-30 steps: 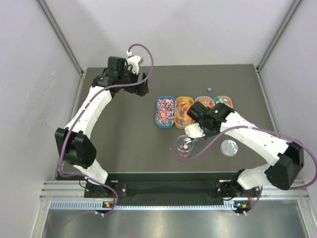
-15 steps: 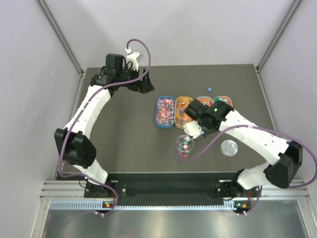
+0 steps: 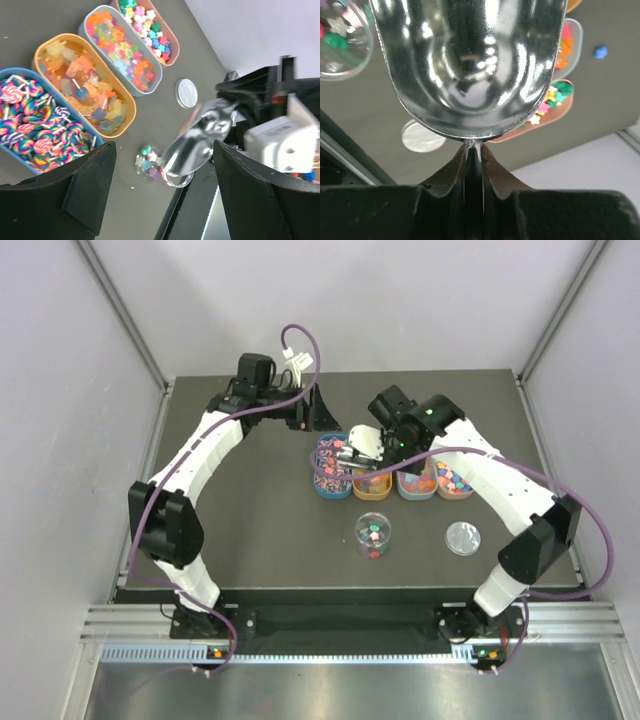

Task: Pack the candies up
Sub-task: Scoop the fake candies from the storage box.

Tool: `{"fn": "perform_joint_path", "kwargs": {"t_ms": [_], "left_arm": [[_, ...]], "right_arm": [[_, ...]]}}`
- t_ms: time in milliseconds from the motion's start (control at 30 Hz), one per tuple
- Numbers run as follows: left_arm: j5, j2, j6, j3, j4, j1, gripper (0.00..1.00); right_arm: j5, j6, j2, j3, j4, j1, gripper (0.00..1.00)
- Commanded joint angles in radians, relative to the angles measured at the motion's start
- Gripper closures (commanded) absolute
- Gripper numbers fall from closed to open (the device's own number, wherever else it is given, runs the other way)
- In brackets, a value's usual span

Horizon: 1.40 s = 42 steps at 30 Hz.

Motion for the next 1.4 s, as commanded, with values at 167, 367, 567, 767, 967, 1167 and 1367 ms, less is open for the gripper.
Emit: {"fn": "perform_joint_path", "kwargs": {"t_ms": [167,367,567,767,967,1167,1367], "left_arm": [[0.048,0.007,-0.024,-0.01,0.078,-0.025,0.18],[0.009,0.03,0.015,-0.013,0.047,-0.028,0.19],[-0.043,0.086,0.03,0.025,0.024,-0.028,0.19],[-0.061,0.137,0.039,0.062,0.024,-0.036,0.19],[-0.065,0.166,0.042,0.099,0.022,-0.056,0.19],[-0.074,0.18,0.051,0.113,0.022,-0.079,0.18],[-0.086,0.183,0.057,0.122,0.012,-0.086,0.18]], "right_arm": [[-0.057,0.077,0.057,0.152,-0.059,-0.024,1.0],[-0.063,0.085,0.054,0.224,-0.059,-0.036,1.0],[-0.088,0.094,0.024,0.264,-0.059,-0.036,1.0],[-0.123,0.115,-0.028,0.304,-0.025,-0.036,1.0],[-0.142,0.129,-0.065,0.338,0.026,-0.038,1.0],[-0.191,0.171,-0.041,0.413,0.049,-0.052,1.0],[-0.176,0.211,-0.005,0.445,0.059,-0.061,1.0]]}}
